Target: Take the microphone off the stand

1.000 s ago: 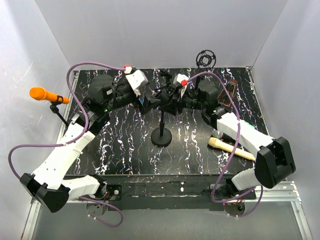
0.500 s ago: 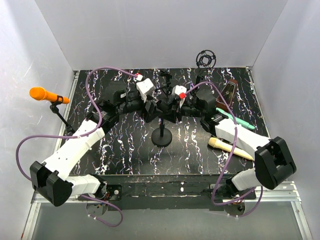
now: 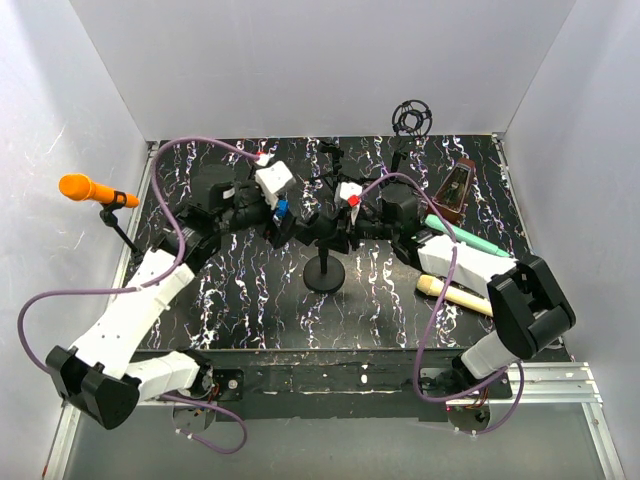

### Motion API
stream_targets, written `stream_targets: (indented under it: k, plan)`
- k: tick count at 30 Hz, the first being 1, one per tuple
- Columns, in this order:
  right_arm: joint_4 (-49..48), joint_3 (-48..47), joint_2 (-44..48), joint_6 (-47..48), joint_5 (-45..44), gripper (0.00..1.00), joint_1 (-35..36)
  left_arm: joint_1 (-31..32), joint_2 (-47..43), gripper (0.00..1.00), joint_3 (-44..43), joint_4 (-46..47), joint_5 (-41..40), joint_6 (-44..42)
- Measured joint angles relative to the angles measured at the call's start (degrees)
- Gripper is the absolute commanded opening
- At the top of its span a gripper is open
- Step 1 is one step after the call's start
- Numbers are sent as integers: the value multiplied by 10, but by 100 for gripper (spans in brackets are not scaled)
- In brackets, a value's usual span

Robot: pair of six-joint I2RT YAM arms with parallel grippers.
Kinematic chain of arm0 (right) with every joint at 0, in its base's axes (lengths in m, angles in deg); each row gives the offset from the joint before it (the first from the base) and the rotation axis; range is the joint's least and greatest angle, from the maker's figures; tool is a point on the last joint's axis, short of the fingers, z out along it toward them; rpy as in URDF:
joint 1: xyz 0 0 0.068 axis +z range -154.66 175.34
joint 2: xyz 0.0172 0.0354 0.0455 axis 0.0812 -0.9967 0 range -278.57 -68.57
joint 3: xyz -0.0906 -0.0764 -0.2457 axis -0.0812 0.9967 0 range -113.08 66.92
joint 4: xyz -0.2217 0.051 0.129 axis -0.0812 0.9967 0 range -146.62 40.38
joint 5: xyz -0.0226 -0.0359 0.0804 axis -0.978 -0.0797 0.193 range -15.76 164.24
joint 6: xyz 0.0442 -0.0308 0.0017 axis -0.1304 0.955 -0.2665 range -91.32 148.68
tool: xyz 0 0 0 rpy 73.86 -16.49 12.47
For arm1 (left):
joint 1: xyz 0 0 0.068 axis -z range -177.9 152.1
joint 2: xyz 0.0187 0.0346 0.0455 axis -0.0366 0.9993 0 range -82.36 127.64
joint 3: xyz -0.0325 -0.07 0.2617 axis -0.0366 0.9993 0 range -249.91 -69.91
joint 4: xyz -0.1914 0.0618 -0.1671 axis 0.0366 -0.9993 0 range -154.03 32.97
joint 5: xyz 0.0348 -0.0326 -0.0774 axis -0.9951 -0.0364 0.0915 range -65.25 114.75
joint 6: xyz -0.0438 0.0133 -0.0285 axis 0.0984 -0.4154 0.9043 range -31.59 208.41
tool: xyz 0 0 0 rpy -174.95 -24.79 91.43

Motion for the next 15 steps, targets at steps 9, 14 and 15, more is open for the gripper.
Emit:
stream_targets:
  k: [9, 14, 15]
  plan:
    - [-10, 1, -12, 0, 2, 1, -1, -83, -42, 83, -12, -27, 3, -17]
    - [-3, -65, -62, -3, -48, 1, 2, -136, -42, 83, -25, -26, 3, -15]
    - [-5, -78, -75, 0, -60, 1, 1, -141, -42, 83, -26, -26, 3, -13]
